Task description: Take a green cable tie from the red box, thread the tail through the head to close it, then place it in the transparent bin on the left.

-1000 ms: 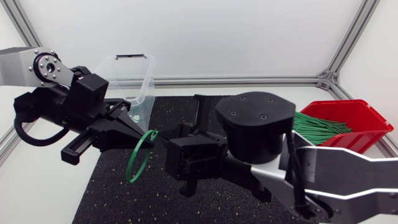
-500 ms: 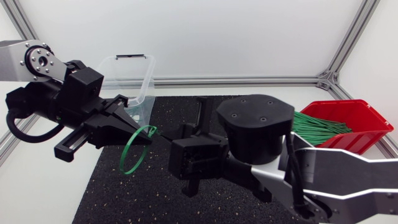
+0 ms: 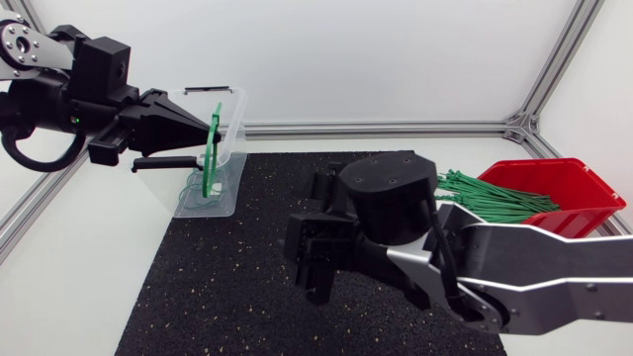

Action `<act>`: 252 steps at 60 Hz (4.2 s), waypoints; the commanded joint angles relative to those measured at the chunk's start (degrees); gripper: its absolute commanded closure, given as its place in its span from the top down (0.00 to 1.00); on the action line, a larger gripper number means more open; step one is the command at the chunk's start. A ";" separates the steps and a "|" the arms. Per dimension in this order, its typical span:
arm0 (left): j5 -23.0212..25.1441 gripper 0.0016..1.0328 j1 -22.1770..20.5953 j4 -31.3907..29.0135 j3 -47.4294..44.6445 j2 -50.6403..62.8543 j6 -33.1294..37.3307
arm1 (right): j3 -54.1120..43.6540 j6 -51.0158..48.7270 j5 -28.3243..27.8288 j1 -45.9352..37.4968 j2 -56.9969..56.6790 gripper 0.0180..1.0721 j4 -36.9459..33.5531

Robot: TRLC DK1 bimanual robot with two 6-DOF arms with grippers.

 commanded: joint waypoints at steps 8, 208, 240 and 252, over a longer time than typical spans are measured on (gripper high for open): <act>-8.41 0.03 1.76 23.81 -0.75 -2.31 -27.28 | 2.68 2.75 1.56 -0.50 2.65 0.96 -0.99; -68.81 0.96 0.16 70.55 -68.70 -70.34 -58.55 | -29.49 37.72 -7.53 -51.69 -69.13 0.96 -19.98; -69.77 0.96 0.93 63.73 -78.97 -85.79 -65.32 | -38.81 47.92 -6.09 -53.76 -79.79 0.96 -18.31; -69.93 0.96 1.06 62.57 -80.73 -88.44 -66.48 | -38.81 47.92 -6.09 -53.76 -79.79 0.96 -18.31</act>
